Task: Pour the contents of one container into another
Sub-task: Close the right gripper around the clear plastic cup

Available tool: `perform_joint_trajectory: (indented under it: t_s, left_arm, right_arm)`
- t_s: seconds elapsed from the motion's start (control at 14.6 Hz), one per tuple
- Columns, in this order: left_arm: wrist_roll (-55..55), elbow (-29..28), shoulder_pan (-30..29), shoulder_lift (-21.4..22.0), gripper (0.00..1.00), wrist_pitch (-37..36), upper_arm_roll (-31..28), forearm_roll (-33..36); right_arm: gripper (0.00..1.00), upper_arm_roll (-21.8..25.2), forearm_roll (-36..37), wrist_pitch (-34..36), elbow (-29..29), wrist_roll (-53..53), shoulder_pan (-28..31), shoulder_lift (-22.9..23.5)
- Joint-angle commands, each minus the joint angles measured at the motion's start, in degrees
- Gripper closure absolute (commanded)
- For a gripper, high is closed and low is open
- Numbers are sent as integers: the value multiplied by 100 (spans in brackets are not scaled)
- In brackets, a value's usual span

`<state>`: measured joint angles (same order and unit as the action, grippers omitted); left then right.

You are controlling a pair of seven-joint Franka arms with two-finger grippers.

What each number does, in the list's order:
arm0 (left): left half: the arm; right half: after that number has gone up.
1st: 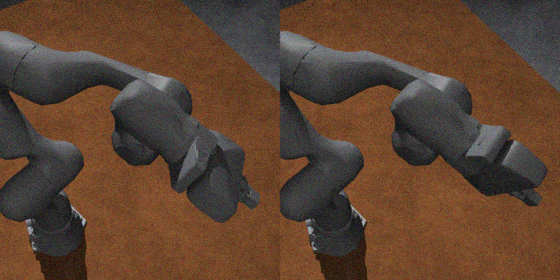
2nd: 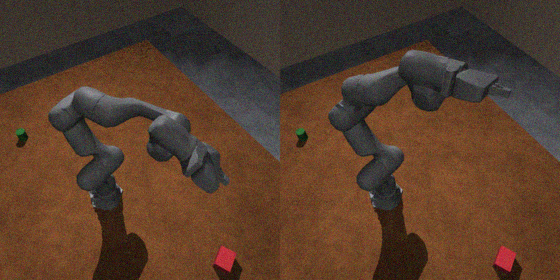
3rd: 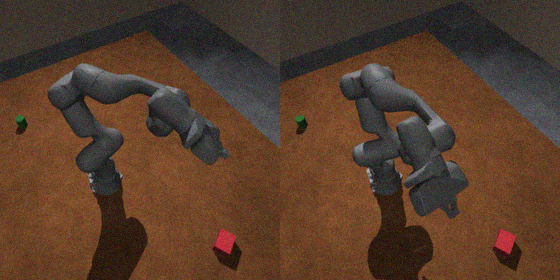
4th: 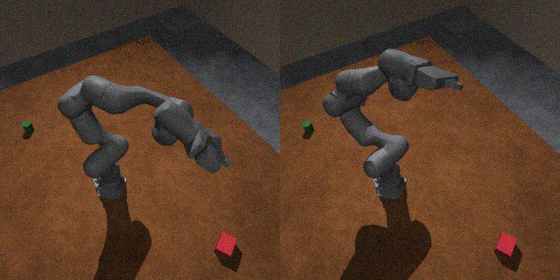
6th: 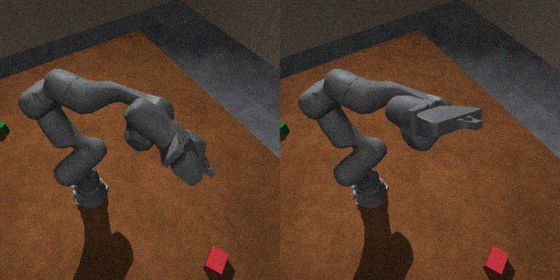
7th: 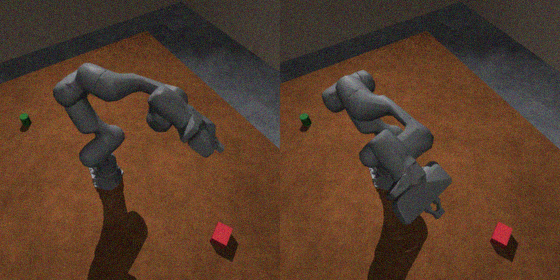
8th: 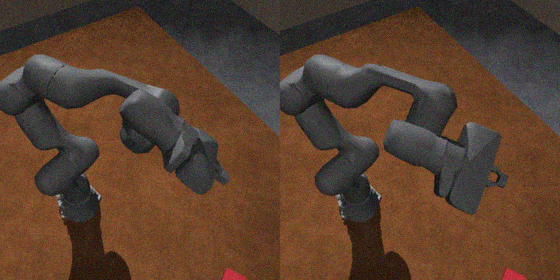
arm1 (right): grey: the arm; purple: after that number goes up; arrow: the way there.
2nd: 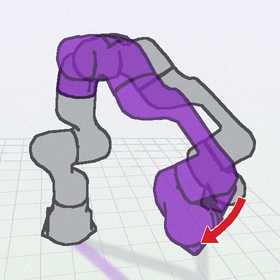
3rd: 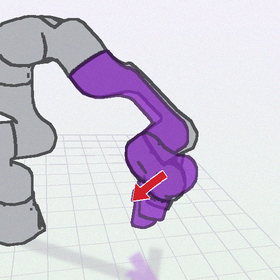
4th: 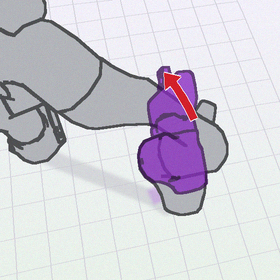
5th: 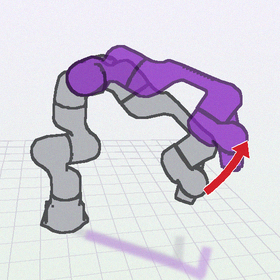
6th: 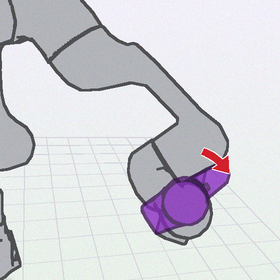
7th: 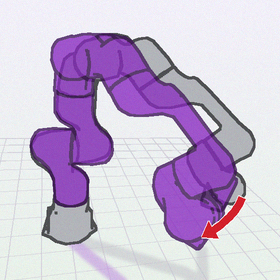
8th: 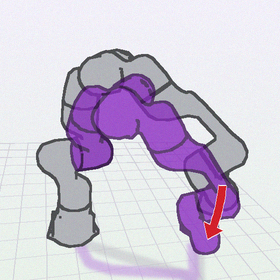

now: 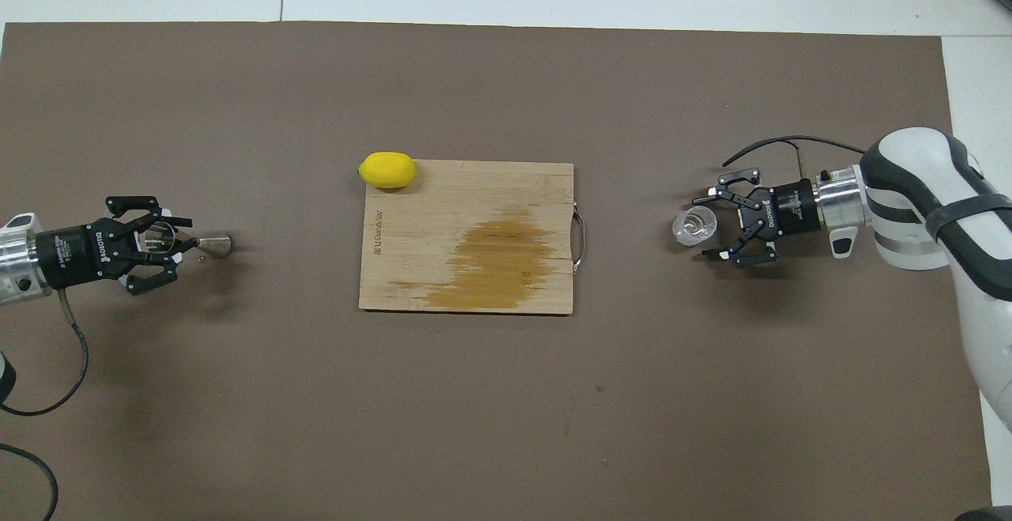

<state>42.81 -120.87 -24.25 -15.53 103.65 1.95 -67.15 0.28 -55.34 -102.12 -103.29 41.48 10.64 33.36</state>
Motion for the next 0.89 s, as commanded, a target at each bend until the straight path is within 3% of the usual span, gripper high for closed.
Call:
perform_joint_trajectory:
  t_s: [0.0, 0.69, 0.82]
  left_arm:
    - [-54, -209, 96, 199, 76, 120, -54, -149]
    - [-63, -209, 157, 199, 77, 111, -54, -149]
    - [-63, -209, 157, 199, 93, 111, -54, -184]
  right_arm:
    - [14, -28, -187, -159, -297, -254, 8, -198]
    - [22, -19, -530, -194, -455, -386, -88, -251]
    - [23, -19, -530, -220, -464, -430, -88, -251]
